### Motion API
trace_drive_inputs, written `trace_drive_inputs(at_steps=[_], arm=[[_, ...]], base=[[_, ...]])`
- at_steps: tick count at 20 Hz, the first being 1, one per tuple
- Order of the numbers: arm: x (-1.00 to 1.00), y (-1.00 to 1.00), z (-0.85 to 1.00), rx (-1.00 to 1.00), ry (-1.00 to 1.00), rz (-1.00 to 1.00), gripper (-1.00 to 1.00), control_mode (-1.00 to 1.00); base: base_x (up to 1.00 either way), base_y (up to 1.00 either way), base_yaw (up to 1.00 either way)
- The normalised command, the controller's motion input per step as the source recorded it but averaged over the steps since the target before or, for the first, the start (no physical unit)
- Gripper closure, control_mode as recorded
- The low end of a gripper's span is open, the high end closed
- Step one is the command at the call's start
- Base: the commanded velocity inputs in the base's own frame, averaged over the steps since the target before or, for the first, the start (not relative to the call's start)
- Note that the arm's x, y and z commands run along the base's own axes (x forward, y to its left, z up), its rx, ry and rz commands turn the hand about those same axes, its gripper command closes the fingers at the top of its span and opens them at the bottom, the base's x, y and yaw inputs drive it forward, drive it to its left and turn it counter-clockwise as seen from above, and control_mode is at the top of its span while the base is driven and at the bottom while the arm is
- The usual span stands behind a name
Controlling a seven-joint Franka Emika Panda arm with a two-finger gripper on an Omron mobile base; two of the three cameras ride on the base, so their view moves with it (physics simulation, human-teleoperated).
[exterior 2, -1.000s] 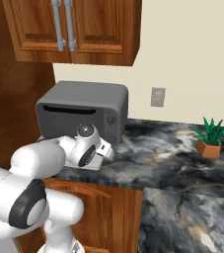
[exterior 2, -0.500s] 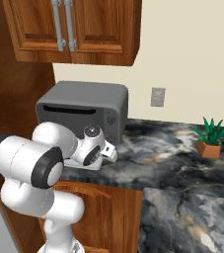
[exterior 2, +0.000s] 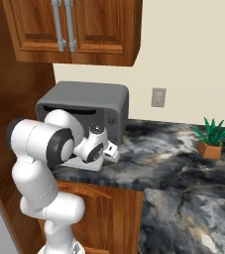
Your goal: Take the eggplant and sweet potato out of the freezer and place them in the tupperware container on the counter. Then put the tupperware containing the vegetables back in the freezer.
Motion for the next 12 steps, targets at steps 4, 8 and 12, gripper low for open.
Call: trace_drive_inputs(at_steps=[4,8,12], arm=[[0.18,0.00,-0.32,0.00,0.01,0.00,-1.00,-1.00],[0.03,0.00,-0.31,0.00,0.02,0.00,1.00,-1.00],[-0.20,0.12,-0.21,0.00,0.00,0.00,1.00,-1.00]], base=[[0.00,0.00,0.00],[0.00,0.00,0.00],[0.00,0.00,0.00]])
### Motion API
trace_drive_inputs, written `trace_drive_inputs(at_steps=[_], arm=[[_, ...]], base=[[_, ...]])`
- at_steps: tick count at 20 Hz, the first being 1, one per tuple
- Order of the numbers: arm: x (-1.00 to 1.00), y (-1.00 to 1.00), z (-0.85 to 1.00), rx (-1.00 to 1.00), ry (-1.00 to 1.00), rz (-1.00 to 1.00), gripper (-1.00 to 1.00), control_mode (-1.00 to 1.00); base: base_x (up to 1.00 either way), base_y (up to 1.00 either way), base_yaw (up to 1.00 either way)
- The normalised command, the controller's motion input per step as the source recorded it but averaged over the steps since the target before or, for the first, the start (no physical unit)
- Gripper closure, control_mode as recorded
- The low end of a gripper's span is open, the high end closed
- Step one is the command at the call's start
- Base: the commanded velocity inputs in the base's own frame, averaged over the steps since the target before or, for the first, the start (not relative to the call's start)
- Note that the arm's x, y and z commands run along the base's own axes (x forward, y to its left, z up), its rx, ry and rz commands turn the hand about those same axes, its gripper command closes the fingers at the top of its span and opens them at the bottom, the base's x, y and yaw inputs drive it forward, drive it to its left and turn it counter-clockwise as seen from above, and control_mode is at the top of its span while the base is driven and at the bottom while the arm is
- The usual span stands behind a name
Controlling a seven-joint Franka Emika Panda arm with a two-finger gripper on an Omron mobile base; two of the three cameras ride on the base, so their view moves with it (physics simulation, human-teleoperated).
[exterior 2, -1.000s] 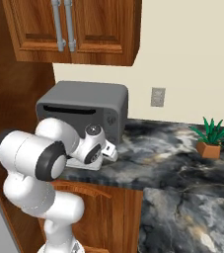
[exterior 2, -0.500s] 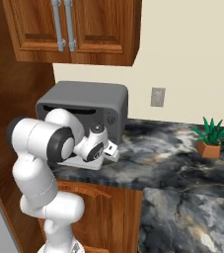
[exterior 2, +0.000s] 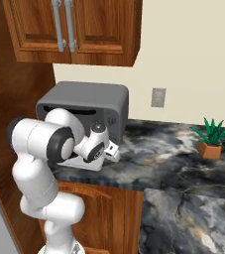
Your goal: Take the eggplant and sweet potato out of the freezer and place them in the tupperware container on the counter. Then put the tupperware containing the vegetables back in the freezer.
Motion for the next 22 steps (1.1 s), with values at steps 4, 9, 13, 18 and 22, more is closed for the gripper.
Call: trace_drive_inputs(at_steps=[4,9,13,18,22], arm=[[-0.36,0.16,-0.02,0.01,0.00,0.00,1.00,-1.00],[-0.44,0.24,0.15,0.03,0.00,-0.02,1.00,-1.00],[-0.38,0.03,0.87,0.12,0.00,-0.05,1.00,-1.00],[-0.45,0.00,1.00,0.10,0.01,-0.05,1.00,-1.00],[-0.84,0.00,1.00,0.03,0.07,-0.01,1.00,-1.00]], base=[[0.00,0.00,0.00],[0.00,0.00,0.00],[0.00,0.00,0.00],[0.00,0.00,0.00],[0.00,0.00,0.00]])
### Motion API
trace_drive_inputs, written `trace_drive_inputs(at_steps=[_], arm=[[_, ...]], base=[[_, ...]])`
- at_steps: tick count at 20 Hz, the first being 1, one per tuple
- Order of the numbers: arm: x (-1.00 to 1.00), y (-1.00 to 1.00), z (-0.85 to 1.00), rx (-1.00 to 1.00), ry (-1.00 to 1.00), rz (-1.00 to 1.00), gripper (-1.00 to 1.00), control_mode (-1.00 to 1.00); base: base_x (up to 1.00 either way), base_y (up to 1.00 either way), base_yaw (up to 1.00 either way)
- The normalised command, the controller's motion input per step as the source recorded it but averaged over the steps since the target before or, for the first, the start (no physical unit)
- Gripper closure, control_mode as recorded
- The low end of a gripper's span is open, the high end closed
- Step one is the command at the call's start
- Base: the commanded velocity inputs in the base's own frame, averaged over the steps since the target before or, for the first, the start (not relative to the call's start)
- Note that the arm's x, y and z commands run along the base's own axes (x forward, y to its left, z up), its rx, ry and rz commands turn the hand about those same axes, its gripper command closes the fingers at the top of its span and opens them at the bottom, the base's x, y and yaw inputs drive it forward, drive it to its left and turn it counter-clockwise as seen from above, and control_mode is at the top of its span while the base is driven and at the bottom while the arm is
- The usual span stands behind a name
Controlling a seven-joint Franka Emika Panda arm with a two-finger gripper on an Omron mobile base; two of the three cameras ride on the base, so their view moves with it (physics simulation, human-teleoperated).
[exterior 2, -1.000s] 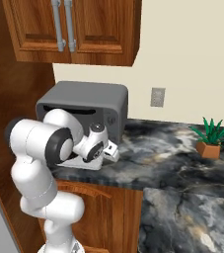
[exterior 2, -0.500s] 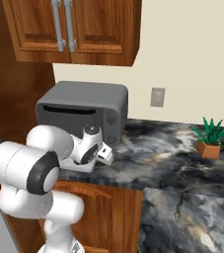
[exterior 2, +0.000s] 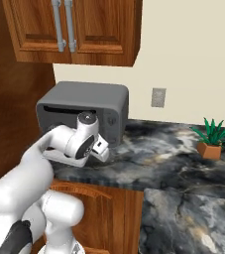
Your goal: Take the eggplant and sweet potato out of the freezer and place them in the tupperware container on the counter. Then put the tupperware containing the vegetables back in the freezer.
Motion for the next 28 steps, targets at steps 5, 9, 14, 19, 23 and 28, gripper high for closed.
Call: trace_drive_inputs(at_steps=[5,9,14,19,23,28], arm=[[-0.99,0.00,1.00,0.00,0.04,0.00,1.00,-1.00],[-0.95,0.00,1.00,0.00,0.00,0.00,1.00,-1.00],[-0.62,0.00,1.00,0.00,0.04,0.00,1.00,-1.00],[-0.49,0.00,0.96,0.00,0.08,0.00,1.00,-1.00],[-0.59,0.00,0.36,0.00,0.02,0.00,1.00,-1.00],[0.00,0.00,0.00,0.00,0.00,0.00,1.00,1.00]], base=[[0.00,0.00,0.00],[0.00,0.00,0.00],[0.00,0.00,0.00],[0.00,0.00,0.00],[0.00,0.00,0.00],[-1.00,0.25,-0.02]])
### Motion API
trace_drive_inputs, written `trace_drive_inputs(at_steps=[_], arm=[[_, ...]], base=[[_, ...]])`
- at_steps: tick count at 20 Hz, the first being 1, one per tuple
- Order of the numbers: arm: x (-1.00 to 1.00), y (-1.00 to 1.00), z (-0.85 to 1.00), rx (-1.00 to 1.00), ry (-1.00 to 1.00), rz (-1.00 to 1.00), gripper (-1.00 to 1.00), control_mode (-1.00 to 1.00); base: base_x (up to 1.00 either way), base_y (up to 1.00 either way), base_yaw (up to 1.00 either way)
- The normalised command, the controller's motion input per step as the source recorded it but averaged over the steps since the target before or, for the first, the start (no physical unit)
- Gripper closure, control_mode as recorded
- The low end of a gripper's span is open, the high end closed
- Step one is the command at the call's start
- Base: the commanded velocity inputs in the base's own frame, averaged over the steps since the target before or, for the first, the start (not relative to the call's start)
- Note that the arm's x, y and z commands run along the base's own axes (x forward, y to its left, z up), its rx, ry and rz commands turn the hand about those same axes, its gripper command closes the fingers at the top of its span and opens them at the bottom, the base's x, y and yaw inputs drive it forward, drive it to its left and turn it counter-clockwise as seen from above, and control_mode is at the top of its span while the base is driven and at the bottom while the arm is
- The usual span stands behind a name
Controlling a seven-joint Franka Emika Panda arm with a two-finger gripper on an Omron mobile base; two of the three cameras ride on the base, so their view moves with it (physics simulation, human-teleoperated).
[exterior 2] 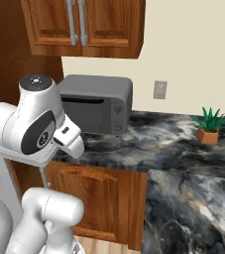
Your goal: Take the eggplant and sweet potato out of the freezer and place them in the tupperware container on the counter. Then put the tupperware containing the vegetables back in the freezer.
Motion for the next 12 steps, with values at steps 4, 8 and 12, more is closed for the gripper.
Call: trace_drive_inputs(at_steps=[4,8,12], arm=[[0.00,0.00,0.00,0.00,0.00,0.00,1.00,1.00],[0.00,0.00,0.00,0.00,0.00,0.00,1.00,1.00],[0.00,0.00,0.00,0.00,0.00,0.00,1.00,1.00]], base=[[-1.00,0.83,-0.02],[-0.78,1.00,-0.11],[-0.03,1.00,-0.20]])
